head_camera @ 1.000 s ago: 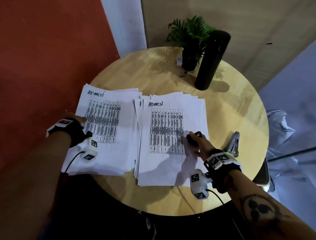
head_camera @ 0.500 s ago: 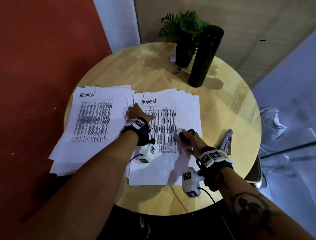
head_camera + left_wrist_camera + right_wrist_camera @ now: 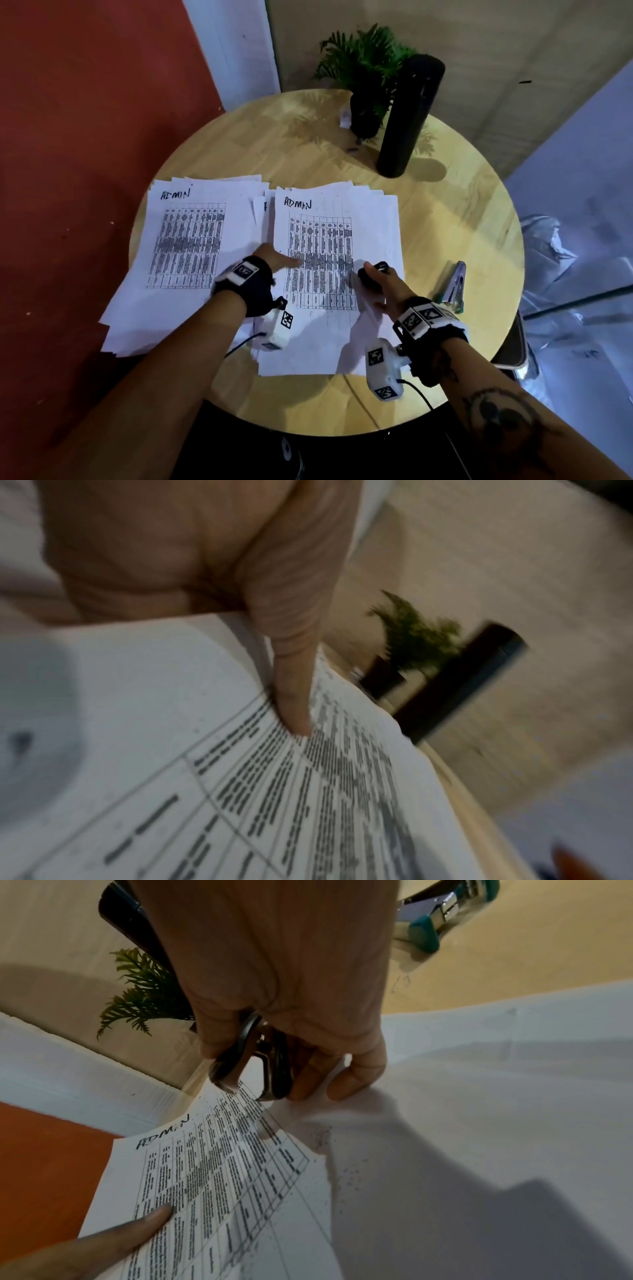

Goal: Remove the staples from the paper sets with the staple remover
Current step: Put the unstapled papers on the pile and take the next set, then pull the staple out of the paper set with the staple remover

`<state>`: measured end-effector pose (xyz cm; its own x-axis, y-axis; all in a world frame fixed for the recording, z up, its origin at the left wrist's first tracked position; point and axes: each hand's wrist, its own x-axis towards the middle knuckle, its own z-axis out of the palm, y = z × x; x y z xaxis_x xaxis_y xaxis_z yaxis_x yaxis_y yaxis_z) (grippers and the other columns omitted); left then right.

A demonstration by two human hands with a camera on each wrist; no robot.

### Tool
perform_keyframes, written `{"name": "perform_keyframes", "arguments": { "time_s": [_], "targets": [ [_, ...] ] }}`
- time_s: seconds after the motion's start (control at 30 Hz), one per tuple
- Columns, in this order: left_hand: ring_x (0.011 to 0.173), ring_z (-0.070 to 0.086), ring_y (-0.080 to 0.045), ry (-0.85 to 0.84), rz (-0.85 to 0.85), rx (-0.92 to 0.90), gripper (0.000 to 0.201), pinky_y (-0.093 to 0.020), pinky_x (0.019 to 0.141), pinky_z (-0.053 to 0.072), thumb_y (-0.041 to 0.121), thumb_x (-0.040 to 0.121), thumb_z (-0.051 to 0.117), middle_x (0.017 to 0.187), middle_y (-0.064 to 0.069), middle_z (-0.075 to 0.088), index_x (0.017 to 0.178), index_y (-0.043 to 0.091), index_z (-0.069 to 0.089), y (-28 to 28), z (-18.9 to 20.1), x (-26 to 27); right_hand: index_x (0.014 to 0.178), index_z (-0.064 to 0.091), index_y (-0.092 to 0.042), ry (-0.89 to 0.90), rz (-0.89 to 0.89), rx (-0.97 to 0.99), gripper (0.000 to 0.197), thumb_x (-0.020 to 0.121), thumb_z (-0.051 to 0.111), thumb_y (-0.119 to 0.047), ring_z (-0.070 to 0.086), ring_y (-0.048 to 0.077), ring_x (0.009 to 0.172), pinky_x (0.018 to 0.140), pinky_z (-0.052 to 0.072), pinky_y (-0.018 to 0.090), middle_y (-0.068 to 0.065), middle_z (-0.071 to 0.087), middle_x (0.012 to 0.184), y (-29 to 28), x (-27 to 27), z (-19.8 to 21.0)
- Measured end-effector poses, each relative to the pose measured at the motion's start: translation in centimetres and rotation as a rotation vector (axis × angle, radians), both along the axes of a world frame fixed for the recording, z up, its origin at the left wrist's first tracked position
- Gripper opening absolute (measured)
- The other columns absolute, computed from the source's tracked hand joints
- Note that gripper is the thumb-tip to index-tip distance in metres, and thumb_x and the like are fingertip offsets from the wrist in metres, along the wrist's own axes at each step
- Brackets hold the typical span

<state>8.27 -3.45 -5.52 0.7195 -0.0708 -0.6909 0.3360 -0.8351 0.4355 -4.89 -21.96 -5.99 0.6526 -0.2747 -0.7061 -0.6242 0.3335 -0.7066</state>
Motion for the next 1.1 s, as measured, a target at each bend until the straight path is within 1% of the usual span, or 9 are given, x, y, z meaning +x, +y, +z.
{"name": "perform_keyframes", "arguments": {
  "time_s": [0.07,0.17,0.23,0.53,0.63,0.8,0.93,1.0,1.1],
  "targets": [
    [0.123,0.049,-0.033,0.037,0.000,-0.040,0.089,-0.031,0.091,0.042,0.039,0.081,0.071,0.149,-0.018,0.035,0.144,-0.003,0.025,0.7,0.1,-0.6,0.084,0.051,-0.012,-0.006,0.000,-0.009,0.017,0.094,0.052,-0.026,0.052,0.015,0.070,0.060,0.039,0.025,0.007,0.056,0.081,0.1,-0.1,0.0],
    [0.121,0.052,-0.031,-0.094,0.135,-0.196,0.065,-0.028,0.084,0.041,0.031,0.084,0.070,0.140,-0.016,0.049,0.135,0.001,0.045,0.4,0.3,-0.6,0.091,0.050,-0.010,-0.013,-0.014,0.001,0.016,0.094,0.053,-0.026,0.052,0.014,0.069,0.057,0.038,0.025,0.008,0.055,0.082,0.1,-0.2,0.2],
    [0.119,0.055,-0.030,-0.205,0.203,-0.281,0.048,-0.024,0.084,0.040,0.022,0.085,0.070,0.130,-0.014,0.058,0.126,0.002,0.056,-0.3,0.6,-1.0,0.082,0.050,-0.011,-0.031,-0.029,0.011,0.018,0.095,0.051,-0.023,0.052,0.015,0.067,0.057,0.039,0.025,0.007,0.055,0.078,0.2,-0.4,0.5],
    [0.109,0.061,-0.032,-0.314,0.258,-0.509,0.041,-0.028,0.087,0.042,0.004,0.078,0.074,0.118,-0.021,0.063,0.116,-0.004,0.062,0.3,2.8,-1.6,0.082,0.052,-0.011,-0.096,-0.041,0.003,0.014,0.093,0.056,-0.019,0.050,0.017,0.065,0.061,0.036,0.027,0.008,0.054,0.074,-0.3,-1.9,1.7],
    [0.103,0.059,-0.026,-0.340,0.327,-0.626,0.043,-0.031,0.091,0.043,0.004,0.078,0.074,0.118,-0.021,0.062,0.117,-0.006,0.060,0.6,4.5,-1.5,0.102,0.053,-0.011,-0.227,-0.098,-0.060,0.017,0.089,0.060,-0.021,0.060,0.014,0.078,0.067,0.042,0.028,0.008,0.063,0.096,-1.3,-2.4,3.2],
    [0.099,0.058,-0.021,-0.365,0.347,-0.800,0.040,-0.030,0.091,0.043,0.001,0.080,0.070,0.111,-0.013,0.062,0.118,-0.003,0.058,1.1,7.6,-1.6,0.096,0.054,-0.016,-0.477,-0.061,-0.163,0.012,0.087,0.062,-0.015,0.065,0.005,0.077,0.066,0.046,0.020,0.001,0.065,0.093,-3.8,-0.4,9.0],
    [0.104,0.058,-0.024,-0.307,0.337,-0.877,0.037,-0.037,0.103,0.041,-0.001,0.081,0.068,0.115,-0.012,0.061,0.117,-0.002,0.057,2.3,9.3,-1.4,0.101,0.060,-0.019,-0.571,0.060,-0.071,0.054,0.054,0.084,-0.031,0.067,0.006,0.081,0.069,0.050,0.019,-0.004,0.070,0.093,-5.1,1.8,13.8],
    [0.111,0.058,-0.024,-0.291,0.307,-0.855,0.048,-0.042,0.107,0.038,0.016,0.073,0.080,0.119,-0.013,0.062,0.114,0.001,0.059,3.1,9.6,-1.0,0.103,0.063,-0.017,-0.581,0.148,-0.074,0.076,0.038,0.091,-0.043,0.064,0.014,0.089,0.080,0.048,0.026,0.005,0.068,0.104,-5.3,2.6,15.2],
    [0.113,0.059,-0.024,-0.280,0.260,-0.863,0.038,-0.044,0.108,0.037,0.019,0.070,0.082,0.110,-0.005,0.067,0.103,0.010,0.065,4.1,10.3,-1.0,0.101,0.065,-0.017,-0.604,0.233,-0.111,0.081,0.031,0.091,-0.049,0.064,0.010,0.083,0.082,0.044,0.029,0.002,0.070,0.099,-5.1,3.0,16.5]
  ]
}}
